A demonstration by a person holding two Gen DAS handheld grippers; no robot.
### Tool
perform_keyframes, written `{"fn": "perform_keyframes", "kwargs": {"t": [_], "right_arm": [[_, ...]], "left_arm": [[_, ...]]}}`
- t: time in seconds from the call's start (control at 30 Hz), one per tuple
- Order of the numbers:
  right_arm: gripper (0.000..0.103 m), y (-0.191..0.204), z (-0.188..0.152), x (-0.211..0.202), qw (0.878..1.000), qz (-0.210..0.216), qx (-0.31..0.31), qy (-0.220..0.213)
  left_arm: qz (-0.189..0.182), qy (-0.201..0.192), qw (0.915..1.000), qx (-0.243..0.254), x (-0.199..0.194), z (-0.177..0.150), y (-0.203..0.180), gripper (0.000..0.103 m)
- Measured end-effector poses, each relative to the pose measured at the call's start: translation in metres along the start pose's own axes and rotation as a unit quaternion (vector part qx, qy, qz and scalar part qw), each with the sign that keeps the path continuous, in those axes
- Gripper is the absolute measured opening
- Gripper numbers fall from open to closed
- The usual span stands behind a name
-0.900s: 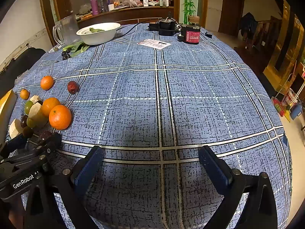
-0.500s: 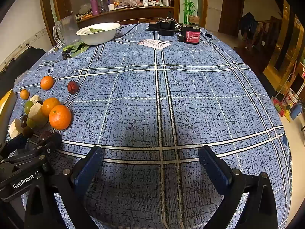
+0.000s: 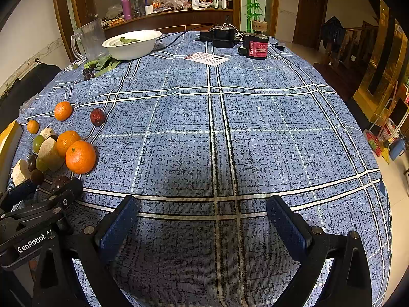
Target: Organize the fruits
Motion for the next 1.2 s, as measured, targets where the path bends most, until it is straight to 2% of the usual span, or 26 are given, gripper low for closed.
{"fn": "perform_keyframes", "kwargs": {"t": [0.47,0.77,0.97,1.03,1.1,1.2], "right_arm": [[0.102,0.001,-0.002,0.001,1.000,-0.004,-0.008,0.009],[0.102,-0.003,-0.007,0.000,0.998,-0.037,0.023,0.038],[0.102,-0.003,-0.006,0.000,0.998,-0.046,0.026,0.029],[0.102,-0.002,-0.005,-0.005,0.998,-0.048,0.028,0.020],[0.102,0.001,-0.001,-0.017,0.999,-0.045,0.028,-0.006],[0.102,0.010,0.010,-0.044,0.998,-0.037,0.026,-0.050]], "left_arm": [[-0.041,0.014,0.9977,0.052,-0.002,-0.005,-0.001,0.103],[-0.065,0.018,0.9948,0.076,-0.008,-0.010,-0.003,0.103],[-0.103,0.020,0.9936,0.042,-0.027,-0.018,0.007,0.103],[-0.107,0.007,0.9937,0.034,-0.041,-0.017,0.015,0.103],[-0.100,-0.010,0.9945,0.030,-0.056,-0.011,0.025,0.103],[-0.110,-0.043,0.9930,0.005,-0.086,0.002,0.043,0.103]]}}
Point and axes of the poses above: each gripper's, at about its wrist camera, not at the fingertips, and x roughly the way its jaws point, y to its left, z to its top, the point moved 10 cm from there along x, roughly the way its jaws point, and after that the axes turned 5 degrees about -y, right-handed, at the moved point
